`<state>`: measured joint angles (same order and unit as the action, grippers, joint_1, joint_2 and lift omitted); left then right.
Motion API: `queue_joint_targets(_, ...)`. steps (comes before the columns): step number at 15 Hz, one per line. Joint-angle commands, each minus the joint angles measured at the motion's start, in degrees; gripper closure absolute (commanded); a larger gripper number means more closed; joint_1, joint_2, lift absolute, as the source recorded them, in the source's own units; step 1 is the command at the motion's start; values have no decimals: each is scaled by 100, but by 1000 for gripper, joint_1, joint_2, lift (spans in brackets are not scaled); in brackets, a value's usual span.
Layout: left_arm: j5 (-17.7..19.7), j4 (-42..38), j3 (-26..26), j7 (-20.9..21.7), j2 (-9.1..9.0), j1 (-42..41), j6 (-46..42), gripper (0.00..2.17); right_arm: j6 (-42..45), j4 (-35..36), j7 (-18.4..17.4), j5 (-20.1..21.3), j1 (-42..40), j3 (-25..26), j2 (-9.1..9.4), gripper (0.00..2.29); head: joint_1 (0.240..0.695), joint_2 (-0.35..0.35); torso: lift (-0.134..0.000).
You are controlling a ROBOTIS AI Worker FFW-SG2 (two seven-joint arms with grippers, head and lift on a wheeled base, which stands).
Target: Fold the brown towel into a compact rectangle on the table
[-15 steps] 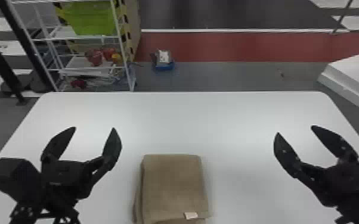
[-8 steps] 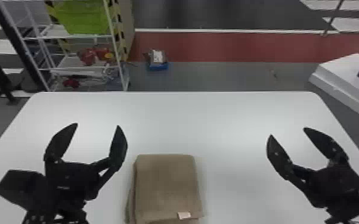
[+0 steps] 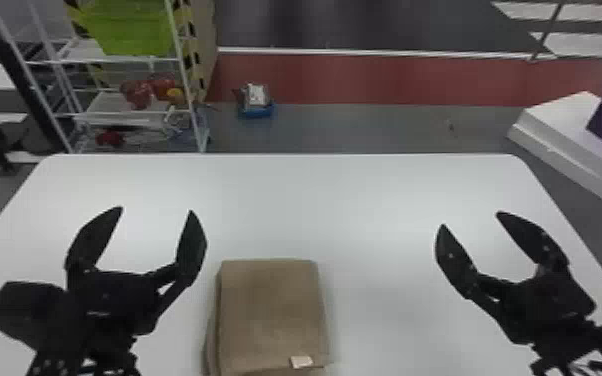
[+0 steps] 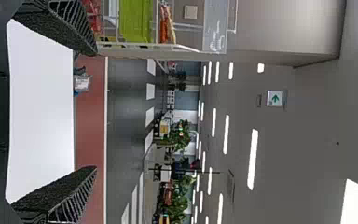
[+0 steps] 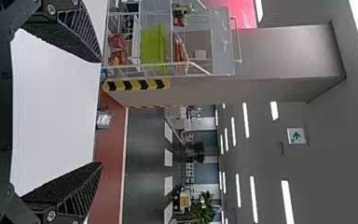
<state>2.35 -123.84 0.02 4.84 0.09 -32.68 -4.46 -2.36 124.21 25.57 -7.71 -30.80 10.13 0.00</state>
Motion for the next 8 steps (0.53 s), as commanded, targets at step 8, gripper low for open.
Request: queue_joint_targets(8,29,-88,7,8,-24,-19,126,16,-7,50,36,24,-22,-28,5,107,695,-13,-123)
